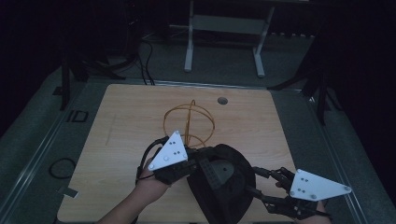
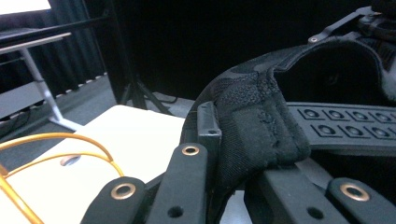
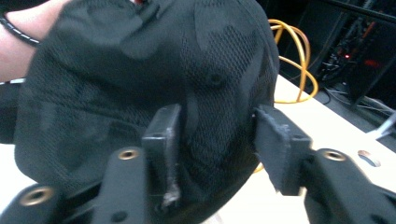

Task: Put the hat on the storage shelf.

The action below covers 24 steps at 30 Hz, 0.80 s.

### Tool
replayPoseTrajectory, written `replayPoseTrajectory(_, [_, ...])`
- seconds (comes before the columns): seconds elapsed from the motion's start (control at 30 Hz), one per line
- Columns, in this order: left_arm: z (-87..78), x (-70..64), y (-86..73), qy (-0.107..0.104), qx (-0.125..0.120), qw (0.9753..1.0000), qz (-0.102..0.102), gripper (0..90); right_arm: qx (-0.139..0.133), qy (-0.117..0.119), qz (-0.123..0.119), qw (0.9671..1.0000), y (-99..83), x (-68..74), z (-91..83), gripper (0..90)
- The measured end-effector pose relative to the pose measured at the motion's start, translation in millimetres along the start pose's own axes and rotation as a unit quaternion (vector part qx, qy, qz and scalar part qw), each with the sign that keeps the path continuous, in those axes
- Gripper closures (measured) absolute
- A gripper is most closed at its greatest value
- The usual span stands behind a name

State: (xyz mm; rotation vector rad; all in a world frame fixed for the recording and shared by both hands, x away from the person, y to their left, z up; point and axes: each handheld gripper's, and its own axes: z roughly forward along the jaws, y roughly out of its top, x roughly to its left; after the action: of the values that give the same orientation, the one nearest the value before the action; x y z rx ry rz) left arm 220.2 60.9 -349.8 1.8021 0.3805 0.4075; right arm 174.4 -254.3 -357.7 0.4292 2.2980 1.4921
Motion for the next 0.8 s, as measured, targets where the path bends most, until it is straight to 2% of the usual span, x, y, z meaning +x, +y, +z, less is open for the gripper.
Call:
replayPoseTrajectory(0.07, [0.4, 1.0, 0.0, -0.003, -0.001, 1.0, -0.001, 88.9, -0.001, 0.004, 0.002, 1.0, 1.2, 0.3, 1.7, 64.8])
replayPoseTrajectory(0.2, [1.1, 1.3, 0.0, -0.002, -0.002, 1.0, -0.004, 88.8, -0.015, 0.008, 0.016, 0.9997, 3.2, -0.7, 2.7, 86.7])
replayPoseTrajectory(0.23, [1.0, 1.5, 0.0, -0.001, -0.003, 1.0, -0.005, 88.8, -0.017, 0.008, 0.015, 0.9997, 3.7, 0.1, 3.1, 88.5])
replayPoseTrajectory(0.37, [0.5, 3.5, -0.7, 0.001, -0.002, 0.9999, -0.01, 88.7, -0.019, -0.004, 0.017, 0.9997, 7.3, 1.9, 3.7, 89.9])
replayPoseTrajectory(0.43, [0.2, 6.1, -2.1, 0.002, -0.001, 0.9999, -0.017, 88.5, -0.025, -0.004, 0.021, 0.9995, 8.1, 0.8, 2.6, 90.0])
replayPoseTrajectory(0.47, [0.4, 7.2, -2.4, -0.001, 0.001, 0.9998, -0.019, 88.5, -0.03, -0.003, 0.031, 0.999, 8.4, -0.8, 1.7, 90.0])
replayPoseTrajectory(0.57, [1.2, 8.5, -4.4, -0.004, 0.007, 0.9998, -0.02, 88.2, -0.039, 0.003, 0.039, 0.9985, 8.9, -4.0, 0.3, 90.0])
replayPoseTrajectory(0.8, [3.2, 10.5, -5.3, -0.001, 0.023, 0.9994, -0.027, 85.6, -0.047, 0.002, 0.048, 0.9977, 11.3, -10.7, -2.9, 90.0])
